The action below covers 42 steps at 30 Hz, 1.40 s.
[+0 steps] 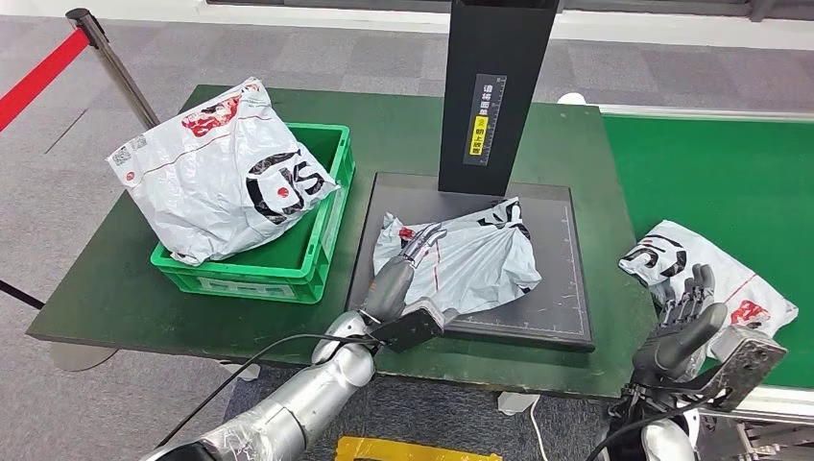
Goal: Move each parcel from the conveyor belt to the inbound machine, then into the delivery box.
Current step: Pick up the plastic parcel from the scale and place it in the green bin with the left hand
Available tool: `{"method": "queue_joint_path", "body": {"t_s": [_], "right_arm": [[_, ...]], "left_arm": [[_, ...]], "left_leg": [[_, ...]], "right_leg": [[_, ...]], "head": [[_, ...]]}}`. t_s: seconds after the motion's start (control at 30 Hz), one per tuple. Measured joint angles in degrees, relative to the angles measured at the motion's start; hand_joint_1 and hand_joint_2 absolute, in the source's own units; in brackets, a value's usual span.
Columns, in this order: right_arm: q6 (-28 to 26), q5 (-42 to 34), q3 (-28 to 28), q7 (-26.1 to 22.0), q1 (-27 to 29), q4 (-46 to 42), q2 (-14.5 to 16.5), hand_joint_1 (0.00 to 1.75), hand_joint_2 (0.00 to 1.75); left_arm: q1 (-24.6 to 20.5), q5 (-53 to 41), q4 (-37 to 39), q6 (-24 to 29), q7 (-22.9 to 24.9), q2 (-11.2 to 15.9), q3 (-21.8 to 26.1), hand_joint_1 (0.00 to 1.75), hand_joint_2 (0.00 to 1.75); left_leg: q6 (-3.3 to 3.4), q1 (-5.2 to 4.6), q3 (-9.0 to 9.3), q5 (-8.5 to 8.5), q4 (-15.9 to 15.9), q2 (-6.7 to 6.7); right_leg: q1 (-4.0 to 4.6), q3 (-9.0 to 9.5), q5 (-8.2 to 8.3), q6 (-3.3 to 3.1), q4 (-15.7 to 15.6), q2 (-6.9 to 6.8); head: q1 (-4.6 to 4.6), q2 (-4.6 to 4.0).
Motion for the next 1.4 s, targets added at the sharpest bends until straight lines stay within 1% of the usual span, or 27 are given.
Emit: {"method": "queue_joint_path", "body": {"t_s": [0.2,0.33,0.43,0.57,0.8,1.07,1.4], "right_arm": [[-1.0,0.1,-0.2,0.0,-0.2,1.5,0.4,0.0,0.0],[0.6,-1.5,-1.2,-1.1,-1.1,4.3,0.7,0.0,0.0],[1.0,-0.1,-1.6,-1.9,-2.0,6.1,0.9,0.0,0.0],[1.2,1.8,-2.2,-2.0,-3.0,7.7,1.4,0.0,1.75],[2.0,2.3,-2.3,-2.2,-4.3,9.9,1.9,0.0,1.75],[3.2,2.9,-2.3,-2.4,-5.9,10.8,2.6,0.0,1.75],[4.2,3.1,-2.3,-2.2,-6.0,10.8,3.0,0.0,1.75]], "left_arm": [[-0.3,-0.7,0.9,0.0,0.2,-0.3,0.4,0.0,1.75],[-0.8,-1.7,1.7,-0.2,0.4,-0.7,0.7,0.0,1.75],[-1.4,-2.4,2.4,-0.5,0.5,-1.0,1.1,0.0,1.75],[-1.9,-3.4,3.9,-1.3,0.8,-1.2,1.6,0.0,1.75],[-2.6,-5.3,7.6,-2.8,1.9,-1.2,2.6,0.0,1.75],[-4.6,-7.5,11.7,-5.5,5.7,-1.0,2.6,0.0,1.75],[-5.4,-9.8,14.5,-7.3,9.0,-0.8,2.6,0.0,1.75]], "left_leg": [[0.0,0.0,0.0,0.0,0.0,0.0],[0.0,0.0,0.0,0.0,0.0,0.01],[-0.01,0.0,0.01,0.01,0.0,0.01],[-0.01,0.0,0.01,0.01,0.0,0.0],[-0.01,0.01,0.0,0.01,0.0,-0.01],[-0.01,0.01,0.01,0.02,0.0,-0.02],[-0.01,0.01,0.0,0.01,0.0,-0.01]], "right_leg": [[0.01,0.0,-0.01,0.0,0.0,0.0],[0.01,0.0,0.0,0.0,0.0,0.0],[0.0,0.0,0.01,0.0,0.0,0.0],[0.01,0.01,0.01,0.0,0.0,0.0],[0.01,0.0,0.0,0.0,0.0,-0.01],[0.01,0.01,0.01,0.0,0.0,-0.02],[0.01,0.01,0.0,0.0,0.0,-0.01]], "head": [[0.0,0.0],[0.01,0.0],[0.01,0.0],[0.0,0.0],[0.01,0.0],[0.0,0.0],[0.0,0.0]]}}
